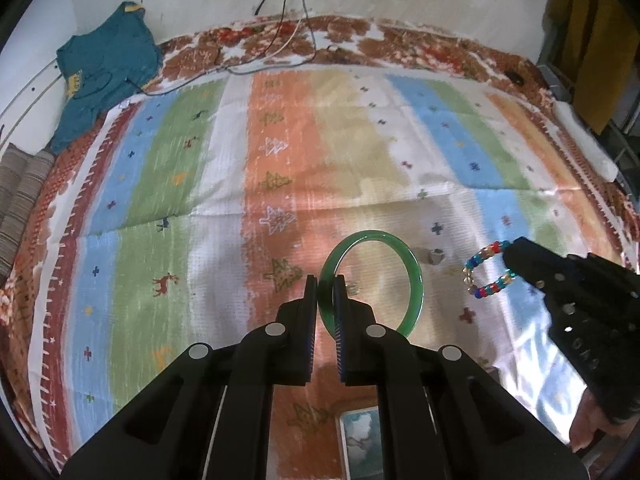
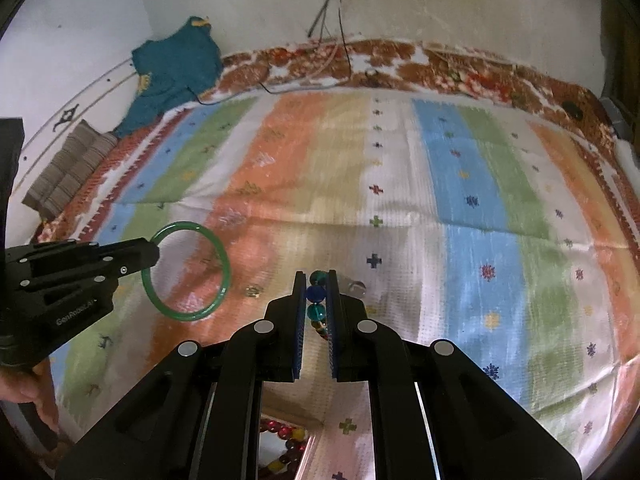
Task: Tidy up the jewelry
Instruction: 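Lift both held bracelets and carry them over the silver tin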
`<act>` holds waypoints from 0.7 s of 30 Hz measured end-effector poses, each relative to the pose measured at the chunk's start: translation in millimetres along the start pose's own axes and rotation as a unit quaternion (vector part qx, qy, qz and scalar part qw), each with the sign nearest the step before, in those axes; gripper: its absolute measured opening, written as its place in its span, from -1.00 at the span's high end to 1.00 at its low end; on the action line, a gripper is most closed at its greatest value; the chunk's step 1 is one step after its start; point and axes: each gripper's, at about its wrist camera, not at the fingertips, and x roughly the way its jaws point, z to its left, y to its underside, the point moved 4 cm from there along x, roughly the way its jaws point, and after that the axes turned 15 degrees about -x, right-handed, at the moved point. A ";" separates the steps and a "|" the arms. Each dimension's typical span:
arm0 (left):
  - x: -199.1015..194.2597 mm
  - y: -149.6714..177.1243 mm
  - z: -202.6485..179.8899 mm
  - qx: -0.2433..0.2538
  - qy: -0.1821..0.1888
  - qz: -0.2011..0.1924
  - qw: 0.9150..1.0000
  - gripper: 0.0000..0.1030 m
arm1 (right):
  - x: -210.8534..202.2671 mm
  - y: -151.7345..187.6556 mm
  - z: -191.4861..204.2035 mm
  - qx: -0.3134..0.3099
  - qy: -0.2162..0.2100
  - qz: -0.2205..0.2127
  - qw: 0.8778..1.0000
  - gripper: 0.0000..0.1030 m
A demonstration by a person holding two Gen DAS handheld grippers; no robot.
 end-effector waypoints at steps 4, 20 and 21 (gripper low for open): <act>-16.6 8.0 -6.0 0.006 0.011 -0.010 1.000 0.85 | -13.4 1.2 4.2 -0.001 0.000 -0.013 1.000 0.80; -52.4 38.5 -5.1 0.012 0.020 -0.030 0.999 0.85 | -49.5 16.2 26.5 -0.028 0.015 -0.037 0.999 0.80; -53.9 40.0 -5.1 0.013 0.021 -0.031 0.999 0.85 | -51.3 16.9 27.7 -0.029 0.016 -0.038 0.999 0.80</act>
